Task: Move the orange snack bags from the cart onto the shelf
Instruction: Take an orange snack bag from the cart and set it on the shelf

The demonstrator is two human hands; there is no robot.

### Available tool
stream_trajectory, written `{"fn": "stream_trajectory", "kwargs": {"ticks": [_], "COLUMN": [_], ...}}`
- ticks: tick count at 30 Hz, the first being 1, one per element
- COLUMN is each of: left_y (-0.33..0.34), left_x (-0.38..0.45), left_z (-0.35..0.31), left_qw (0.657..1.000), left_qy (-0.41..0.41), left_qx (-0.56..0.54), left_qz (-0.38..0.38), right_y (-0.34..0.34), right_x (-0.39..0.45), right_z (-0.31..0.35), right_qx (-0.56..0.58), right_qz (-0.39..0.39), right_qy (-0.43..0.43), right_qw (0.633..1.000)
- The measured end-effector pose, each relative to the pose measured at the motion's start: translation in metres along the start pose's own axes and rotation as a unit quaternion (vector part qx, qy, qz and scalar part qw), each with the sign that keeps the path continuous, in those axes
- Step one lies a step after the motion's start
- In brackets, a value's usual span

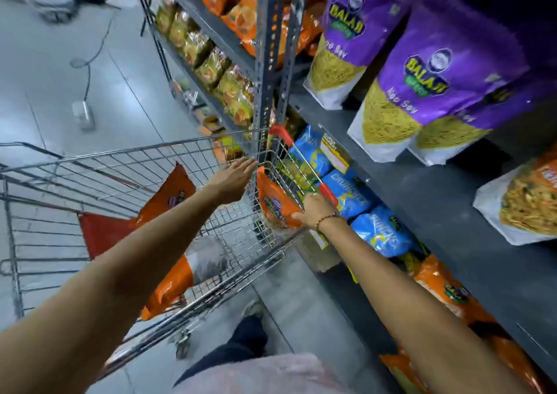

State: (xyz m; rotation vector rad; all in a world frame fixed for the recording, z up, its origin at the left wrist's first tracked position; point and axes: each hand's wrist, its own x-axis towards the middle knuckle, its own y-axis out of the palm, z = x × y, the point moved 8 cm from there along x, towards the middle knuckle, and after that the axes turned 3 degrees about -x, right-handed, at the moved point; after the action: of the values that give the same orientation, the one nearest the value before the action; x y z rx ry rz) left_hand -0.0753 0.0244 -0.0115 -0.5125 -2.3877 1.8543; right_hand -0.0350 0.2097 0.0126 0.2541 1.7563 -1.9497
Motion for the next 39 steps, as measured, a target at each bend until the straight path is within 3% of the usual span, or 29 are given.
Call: {"fn": "stream_trajectory", "kwargs": {"ticks": [3, 6, 9, 12, 17, 22, 27, 32, 39], "left_y": [0.007, 0.011, 0.008, 0.005, -0.038, -0.128, -0.207, -0.243, -0.235], "left_x": [0.024, 0.038, 0.046, 0.050, 0.055, 0.037, 0.017, 0.032, 0.051], "left_z": [-0.004, -0.022, -0.028, -0.020, -0.025, -0.062, -0.127, -0.200, -0.333], "left_qw": [0.999, 0.997, 0.995, 0.998, 0.989, 0.968, 0.899, 0.854, 0.813], "left_qy": [0.008, 0.067, 0.093, 0.029, 0.011, 0.109, 0.153, 0.199, 0.239], "left_qx": [-0.004, 0.012, 0.029, -0.049, -0.147, -0.190, -0.363, -0.440, -0.506], "left_qz": [0.035, 0.040, 0.012, 0.014, -0.029, -0.121, -0.192, -0.191, -0.160], "right_y": [0.016, 0.021, 0.021, 0.012, -0.044, -0.110, -0.170, -0.195, -0.193], "right_x": [0.015, 0.022, 0.028, 0.031, 0.017, -0.042, -0.122, -0.197, -0.295], "right_z": [-0.001, -0.005, -0.009, -0.015, -0.047, -0.073, -0.104, -0.149, -0.237], "right_qx": [-0.043, -0.072, -0.075, -0.050, 0.094, 0.252, 0.356, 0.406, 0.374], "right_qz": [0.044, 0.027, -0.009, -0.051, -0.174, -0.318, -0.438, -0.534, -0.621], "right_qy": [0.043, 0.059, 0.057, 0.044, 0.086, 0.071, 0.046, 0.046, 0.140], "right_qw": [0.997, 0.995, 0.996, 0.996, 0.976, 0.912, 0.824, 0.740, 0.675]}}
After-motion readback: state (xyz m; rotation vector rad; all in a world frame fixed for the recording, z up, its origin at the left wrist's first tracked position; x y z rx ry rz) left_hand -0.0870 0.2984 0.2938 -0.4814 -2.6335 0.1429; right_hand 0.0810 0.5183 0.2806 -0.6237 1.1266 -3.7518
